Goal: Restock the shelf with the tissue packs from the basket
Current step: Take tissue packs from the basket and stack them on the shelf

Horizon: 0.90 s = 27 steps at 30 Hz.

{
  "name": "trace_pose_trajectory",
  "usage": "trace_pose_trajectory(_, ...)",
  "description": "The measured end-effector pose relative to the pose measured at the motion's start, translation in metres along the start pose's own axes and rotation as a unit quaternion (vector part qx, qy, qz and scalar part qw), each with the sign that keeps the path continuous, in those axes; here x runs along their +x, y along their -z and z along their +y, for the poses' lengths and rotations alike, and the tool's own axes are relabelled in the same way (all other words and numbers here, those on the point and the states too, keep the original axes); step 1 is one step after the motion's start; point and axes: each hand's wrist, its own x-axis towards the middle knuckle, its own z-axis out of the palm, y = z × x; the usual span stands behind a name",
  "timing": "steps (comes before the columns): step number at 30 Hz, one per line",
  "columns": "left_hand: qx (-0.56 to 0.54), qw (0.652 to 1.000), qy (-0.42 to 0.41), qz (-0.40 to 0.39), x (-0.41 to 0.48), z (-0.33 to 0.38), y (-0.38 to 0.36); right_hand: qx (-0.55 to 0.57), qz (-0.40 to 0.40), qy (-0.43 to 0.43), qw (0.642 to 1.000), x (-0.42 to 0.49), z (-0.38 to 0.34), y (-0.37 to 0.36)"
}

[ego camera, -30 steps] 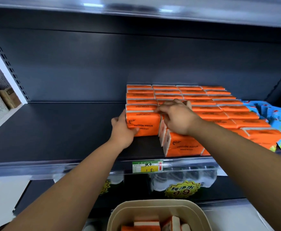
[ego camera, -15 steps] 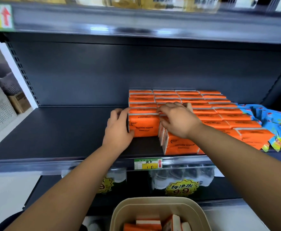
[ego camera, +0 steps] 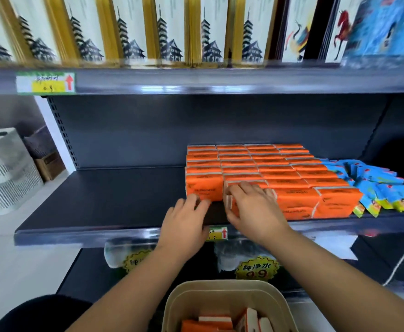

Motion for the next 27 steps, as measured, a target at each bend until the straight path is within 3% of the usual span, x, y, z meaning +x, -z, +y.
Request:
trace_pose_trajectory(6,0.003,0.997,-0.009,-0.075,-0.033,0.02,-0.018,-0.005,-0.035,0.005,0.999,-0.054,0.004,-0.032)
trace_pose_trajectory(11,0.001,0.986,0.004,-0.169,-0.074,0.031,-0.058,0.016,-0.133,-0.005,0.991,-0.093,0.008,-0.076)
trace_pose_trajectory(20,-0.051,0.929,0.063,-0.361,-0.146,0.034,-0.139,0.028,-0.302,-0.014,0.953,-0.156,0.0,-0.154)
trace_pose_trajectory(27,-0.067,0.896,0.076,-0.433,-0.195,0.021,-0.176,-0.001,-0.393,0.032,0.919,-0.196,-0.007,-0.192)
